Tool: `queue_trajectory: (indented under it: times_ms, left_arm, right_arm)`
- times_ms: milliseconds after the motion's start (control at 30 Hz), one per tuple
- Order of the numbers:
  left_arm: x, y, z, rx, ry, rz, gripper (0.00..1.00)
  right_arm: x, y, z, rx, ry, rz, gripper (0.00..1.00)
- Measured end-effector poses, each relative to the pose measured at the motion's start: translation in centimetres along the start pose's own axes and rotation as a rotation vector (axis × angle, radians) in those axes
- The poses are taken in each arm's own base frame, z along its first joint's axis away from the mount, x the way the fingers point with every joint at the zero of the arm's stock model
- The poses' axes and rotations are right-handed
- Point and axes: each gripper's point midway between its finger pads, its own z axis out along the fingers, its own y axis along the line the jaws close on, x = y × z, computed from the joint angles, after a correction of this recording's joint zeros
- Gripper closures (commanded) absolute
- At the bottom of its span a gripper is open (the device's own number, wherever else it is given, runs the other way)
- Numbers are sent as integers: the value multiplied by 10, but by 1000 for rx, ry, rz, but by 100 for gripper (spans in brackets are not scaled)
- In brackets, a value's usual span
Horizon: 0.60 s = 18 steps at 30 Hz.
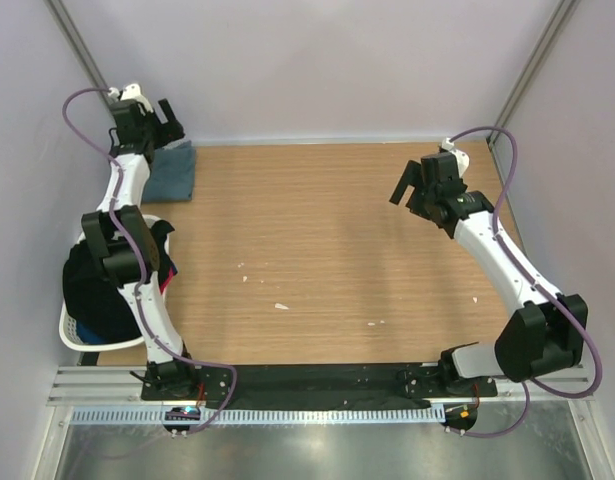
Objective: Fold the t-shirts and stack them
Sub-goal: Neatly place the folded tshirt to the corner
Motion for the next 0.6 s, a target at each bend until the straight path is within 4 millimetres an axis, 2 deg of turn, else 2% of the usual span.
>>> queue_trajectory:
  times_ms: [133, 167, 200, 300, 333, 467, 600]
  left_arm:
    - [-16, -11, 16, 19, -49, -106, 31]
    - [-16, -10, 22, 18, -55, -137, 43]
    - [-15, -10, 28, 15, -60, -172, 48]
    - [-2, -6, 51, 2, -50, -272, 63]
    - [5, -4, 60, 0, -43, -302, 70]
    - [35, 3, 98, -8, -10, -402, 73]
    - [68, 9, 120, -30, 38, -489, 74]
  right_arm:
    - [1, -1, -6, -22, -23, 1, 0]
    - [2, -2, -6, -24, -26, 3, 0]
    - [4, -3, -5, -24, -25, 3, 0]
    - [10, -6, -3, -19, -16, 5, 0]
    - [12, -7, -2, -17, -13, 7, 0]
    - [15, -7, 2, -13, -8, 17, 0]
    - [20, -7, 12, -3, 9, 27, 0]
